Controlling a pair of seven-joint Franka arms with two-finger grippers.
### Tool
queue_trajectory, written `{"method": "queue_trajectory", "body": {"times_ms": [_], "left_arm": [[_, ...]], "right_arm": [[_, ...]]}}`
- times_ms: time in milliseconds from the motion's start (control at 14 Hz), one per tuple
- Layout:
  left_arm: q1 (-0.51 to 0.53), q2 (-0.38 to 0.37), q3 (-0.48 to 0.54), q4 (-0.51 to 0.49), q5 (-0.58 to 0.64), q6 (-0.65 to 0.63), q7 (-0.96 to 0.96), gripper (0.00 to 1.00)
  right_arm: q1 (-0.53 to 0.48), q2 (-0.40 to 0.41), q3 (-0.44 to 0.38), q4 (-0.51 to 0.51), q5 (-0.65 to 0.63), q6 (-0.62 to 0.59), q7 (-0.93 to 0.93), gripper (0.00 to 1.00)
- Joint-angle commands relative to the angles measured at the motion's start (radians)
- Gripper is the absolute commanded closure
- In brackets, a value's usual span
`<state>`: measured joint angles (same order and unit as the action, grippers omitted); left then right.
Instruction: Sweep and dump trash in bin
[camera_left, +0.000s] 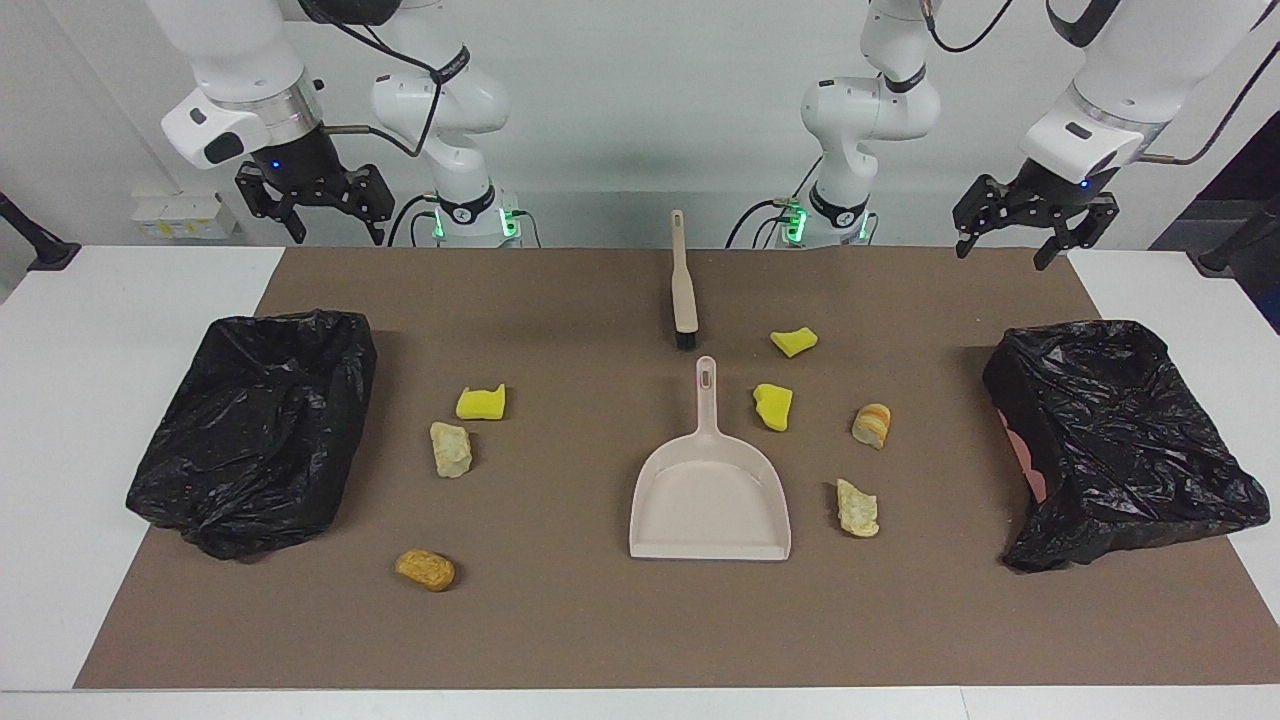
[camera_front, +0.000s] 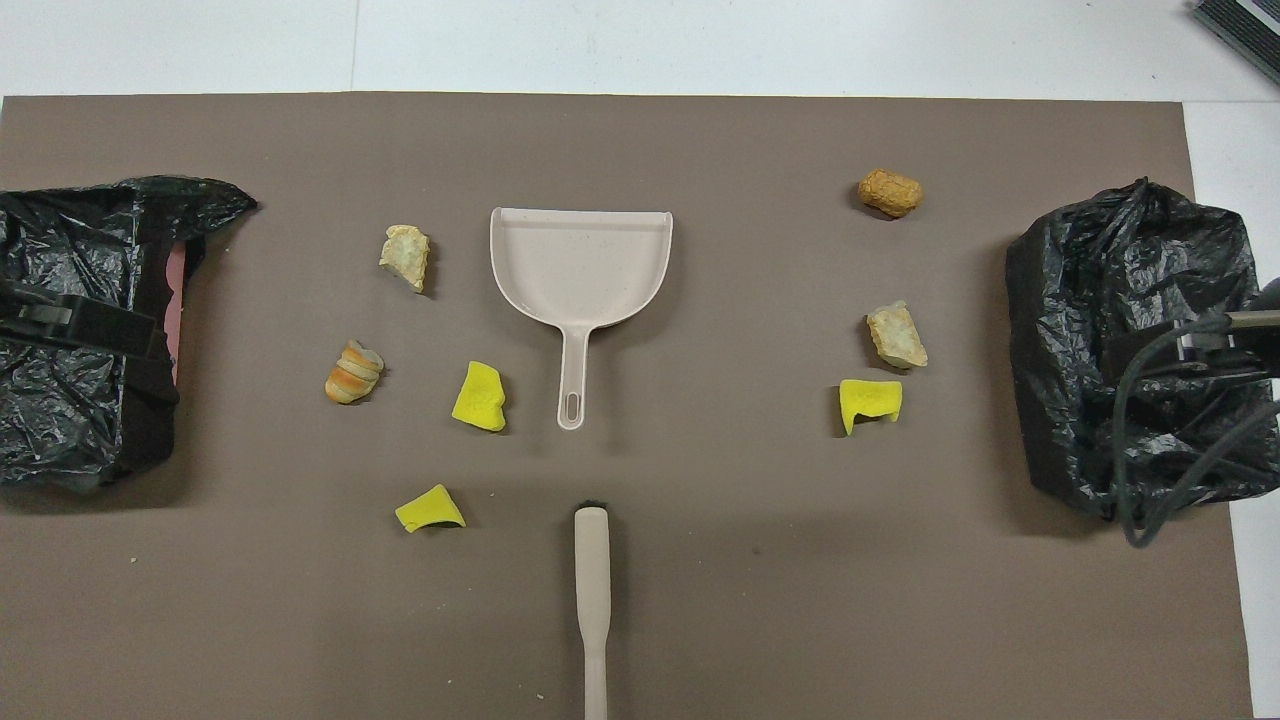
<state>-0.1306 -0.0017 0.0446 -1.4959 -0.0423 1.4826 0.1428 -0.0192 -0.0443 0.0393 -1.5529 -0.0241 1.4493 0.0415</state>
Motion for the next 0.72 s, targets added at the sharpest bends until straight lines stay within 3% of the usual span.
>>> {"method": "queue_trajectory", "body": {"times_ms": [0,645], "left_arm": [[0.011,-0.006,-0.008,0.008,0.013,-0.015,0.006,0.00],[0.011,-0.006,-0.008,0.008,0.013,-0.015,0.006,0.00]], "right_arm": [[-0.007,-0.023,0.001,-0.022,0.015,-0.009,-0.038,0.00],[-0.007,-0.019,0.010,-0.013,0.012,-0.006,-0.035,0.00]]}}
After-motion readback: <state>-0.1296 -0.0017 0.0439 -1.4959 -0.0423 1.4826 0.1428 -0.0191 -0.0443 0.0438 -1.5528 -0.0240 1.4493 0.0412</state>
